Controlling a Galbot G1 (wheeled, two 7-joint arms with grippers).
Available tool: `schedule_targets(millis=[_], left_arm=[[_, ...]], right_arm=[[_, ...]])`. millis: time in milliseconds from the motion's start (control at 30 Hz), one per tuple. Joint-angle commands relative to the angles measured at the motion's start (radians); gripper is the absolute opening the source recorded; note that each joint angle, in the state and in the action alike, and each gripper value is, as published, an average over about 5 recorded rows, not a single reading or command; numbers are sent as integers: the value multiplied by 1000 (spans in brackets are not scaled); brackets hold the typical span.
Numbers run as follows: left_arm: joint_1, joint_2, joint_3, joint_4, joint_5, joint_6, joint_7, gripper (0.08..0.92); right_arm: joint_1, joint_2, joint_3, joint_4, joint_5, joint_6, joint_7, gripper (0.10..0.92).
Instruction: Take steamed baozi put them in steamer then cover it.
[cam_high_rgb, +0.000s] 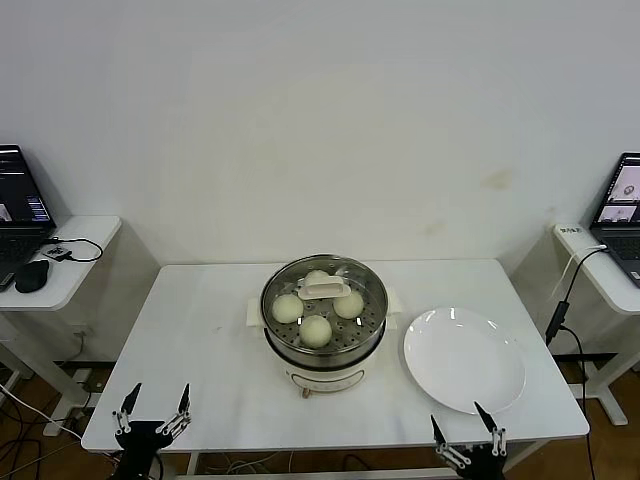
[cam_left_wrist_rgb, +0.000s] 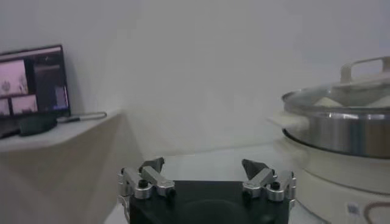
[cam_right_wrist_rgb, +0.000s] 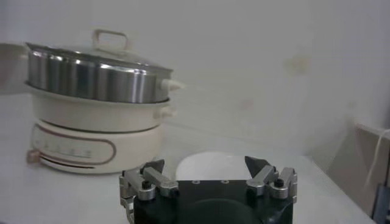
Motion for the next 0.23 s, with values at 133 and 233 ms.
schedule_targets(millis=[133,233], left_arm=[[-2,2,16,63,-30,-34,30,823],[-16,4,20,65,-27,-34,31,823]], right_arm=[[-34,5,-14,52,12,-35,1,823],[-28,14,-21,56,1,-42,3,823]])
